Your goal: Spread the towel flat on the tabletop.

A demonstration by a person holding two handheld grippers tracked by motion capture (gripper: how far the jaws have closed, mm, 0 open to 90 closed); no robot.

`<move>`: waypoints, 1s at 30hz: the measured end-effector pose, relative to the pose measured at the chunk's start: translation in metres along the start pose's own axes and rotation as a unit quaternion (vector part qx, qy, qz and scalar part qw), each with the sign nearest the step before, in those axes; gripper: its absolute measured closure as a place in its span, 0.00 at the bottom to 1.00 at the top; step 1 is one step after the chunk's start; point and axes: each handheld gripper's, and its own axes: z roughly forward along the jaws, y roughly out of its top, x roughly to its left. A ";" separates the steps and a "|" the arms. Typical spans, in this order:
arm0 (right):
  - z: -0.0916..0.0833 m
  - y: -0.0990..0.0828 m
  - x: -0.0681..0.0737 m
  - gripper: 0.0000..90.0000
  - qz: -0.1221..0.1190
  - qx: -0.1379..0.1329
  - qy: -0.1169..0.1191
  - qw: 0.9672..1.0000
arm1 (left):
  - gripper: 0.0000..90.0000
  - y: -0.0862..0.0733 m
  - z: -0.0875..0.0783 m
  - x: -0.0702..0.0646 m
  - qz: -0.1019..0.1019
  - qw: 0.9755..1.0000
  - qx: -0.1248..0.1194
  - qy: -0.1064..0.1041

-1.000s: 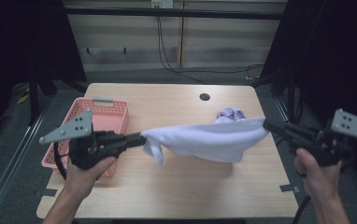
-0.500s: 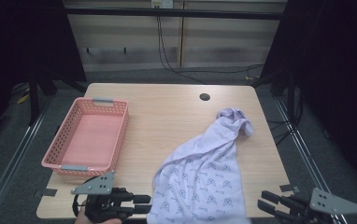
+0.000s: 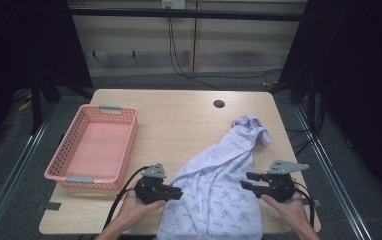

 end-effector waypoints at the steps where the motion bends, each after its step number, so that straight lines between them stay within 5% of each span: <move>1: 0.007 -0.001 0.002 0.63 -0.011 0.013 -0.004 1.000 | 0.86 0.000 0.002 0.003 -0.010 1.000 -0.003 0.008; 7: 0.026 -0.017 0.000 0.60 -0.017 0.071 -0.018 0.997 | 0.87 -0.009 0.009 -0.002 -0.008 1.000 0.023 0.017; 10: 0.028 -0.023 -0.002 0.60 -0.015 0.088 -0.029 0.996 | 0.90 -0.016 0.004 -0.013 -0.007 0.999 0.037 0.001; 14: 0.028 -0.025 0.001 0.58 -0.018 0.086 -0.033 0.996 | 0.94 -0.031 -0.007 -0.033 -0.004 0.998 0.060 -0.016; 18: 0.030 -0.025 0.008 0.66 -0.030 0.090 -0.027 0.995 | 0.94 -0.042 -0.014 -0.043 0.007 0.998 0.051 -0.038; 20: 0.030 -0.025 0.011 0.78 -0.034 0.091 -0.022 0.995 | 0.88 -0.035 -0.017 -0.041 0.004 0.999 0.025 -0.044; 22: 0.028 -0.026 0.013 0.95 -0.035 0.095 -0.012 0.995 | 0.79 -0.022 -0.017 -0.036 -0.001 1.000 -0.006 -0.029; 26: 0.019 -0.029 0.017 0.98 -0.036 0.111 -0.004 0.993 | 0.68 0.001 -0.003 -0.019 0.000 1.000 -0.030 0.006; 30: 0.000 -0.040 0.020 0.98 -0.026 0.119 0.011 0.992 | 0.61 0.015 0.021 -0.012 0.019 1.000 -0.011 0.020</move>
